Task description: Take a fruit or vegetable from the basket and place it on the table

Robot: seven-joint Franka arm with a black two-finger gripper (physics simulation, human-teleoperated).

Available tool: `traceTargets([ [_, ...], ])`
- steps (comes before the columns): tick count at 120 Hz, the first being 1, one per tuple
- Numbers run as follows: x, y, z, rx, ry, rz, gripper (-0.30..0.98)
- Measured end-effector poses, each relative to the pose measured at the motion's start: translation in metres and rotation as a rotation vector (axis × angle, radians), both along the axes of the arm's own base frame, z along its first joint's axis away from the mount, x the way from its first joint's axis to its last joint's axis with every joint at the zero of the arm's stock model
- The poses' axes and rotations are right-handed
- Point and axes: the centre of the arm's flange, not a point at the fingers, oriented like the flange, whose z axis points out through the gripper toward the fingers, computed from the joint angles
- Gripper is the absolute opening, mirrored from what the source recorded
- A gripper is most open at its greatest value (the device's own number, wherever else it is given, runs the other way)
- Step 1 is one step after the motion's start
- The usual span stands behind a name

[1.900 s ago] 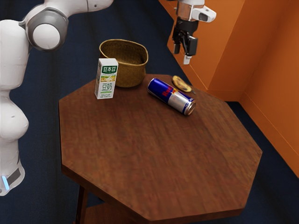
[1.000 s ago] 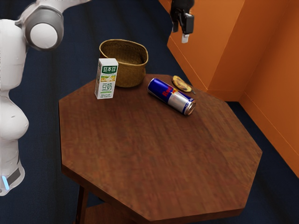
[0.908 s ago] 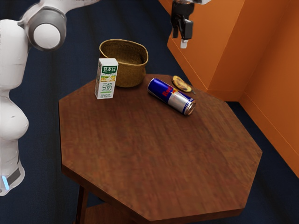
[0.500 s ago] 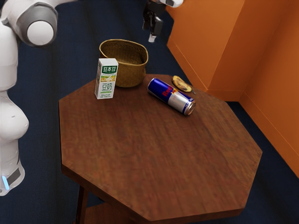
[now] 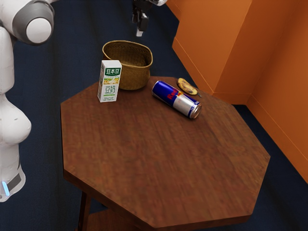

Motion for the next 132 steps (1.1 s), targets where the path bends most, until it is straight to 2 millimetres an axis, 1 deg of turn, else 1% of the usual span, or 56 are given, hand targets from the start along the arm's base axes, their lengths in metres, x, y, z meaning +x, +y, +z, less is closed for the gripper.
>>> traceTargets([
  [12,0.021,-0.014,-0.018,-0.046,0.011,-0.086,0.69],
  [22,0.027,-0.011,-0.028,-0.07,0.016,-0.126,0.68],
  [30,0.022,-0.005,-0.028,-0.073,0.02,-0.143,0.69],
  [42,0.014,-0.006,-0.045,-0.088,0.062,-0.188,0.69],
  [50,0.009,-0.002,-0.051,-0.091,0.079,-0.217,0.69],
  [56,0.002,0.008,-0.053,-0.091,0.088,-0.227,0.69],
  [72,-0.025,0.044,-0.06,-0.1,0.109,-0.233,0.69],
  [80,-0.032,0.054,-0.066,-0.106,0.119,-0.248,0.69],
  [89,-0.032,0.056,-0.071,-0.108,0.127,-0.284,0.69],
  [109,-0.02,0.045,-0.081,-0.101,0.141,-0.386,0.69],
  [132,-0.03,0.059,-0.101,-0.111,0.165,-0.42,0.69],
])
